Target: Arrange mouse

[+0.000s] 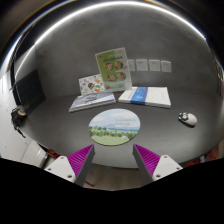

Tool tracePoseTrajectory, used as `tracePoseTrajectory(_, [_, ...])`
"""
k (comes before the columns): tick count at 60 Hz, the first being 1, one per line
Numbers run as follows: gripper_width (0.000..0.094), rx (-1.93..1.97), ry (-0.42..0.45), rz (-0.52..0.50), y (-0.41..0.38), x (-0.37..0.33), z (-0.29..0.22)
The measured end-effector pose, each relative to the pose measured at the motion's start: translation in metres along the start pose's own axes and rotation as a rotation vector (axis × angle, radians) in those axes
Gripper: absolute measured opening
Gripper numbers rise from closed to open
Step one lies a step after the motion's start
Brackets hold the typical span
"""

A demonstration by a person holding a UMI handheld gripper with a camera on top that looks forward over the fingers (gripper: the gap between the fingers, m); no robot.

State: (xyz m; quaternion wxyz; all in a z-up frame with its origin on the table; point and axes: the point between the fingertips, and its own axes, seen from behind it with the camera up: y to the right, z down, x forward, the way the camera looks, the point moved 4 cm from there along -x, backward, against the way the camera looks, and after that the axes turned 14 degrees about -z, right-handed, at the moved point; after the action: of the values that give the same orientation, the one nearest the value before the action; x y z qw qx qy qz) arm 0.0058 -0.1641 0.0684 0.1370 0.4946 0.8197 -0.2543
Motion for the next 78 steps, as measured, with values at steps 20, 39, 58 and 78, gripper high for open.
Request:
tracePoseTrajectory(20, [0.0819,-0.012,0.022,0.191,0.127,-0.044,-0.002])
tracePoseTrajectory(39, [0.0808,-0.062,0.009,0.334,0.321,-0.052,-0.023])
tracePoseTrajectory(58, [0.0796,-0.018,-0.036,0.201,0.381,0.002,-0.057])
tracePoseTrajectory(78, [0.0501,0.024,-0.002,0.238,0.405,0.018,-0.074])
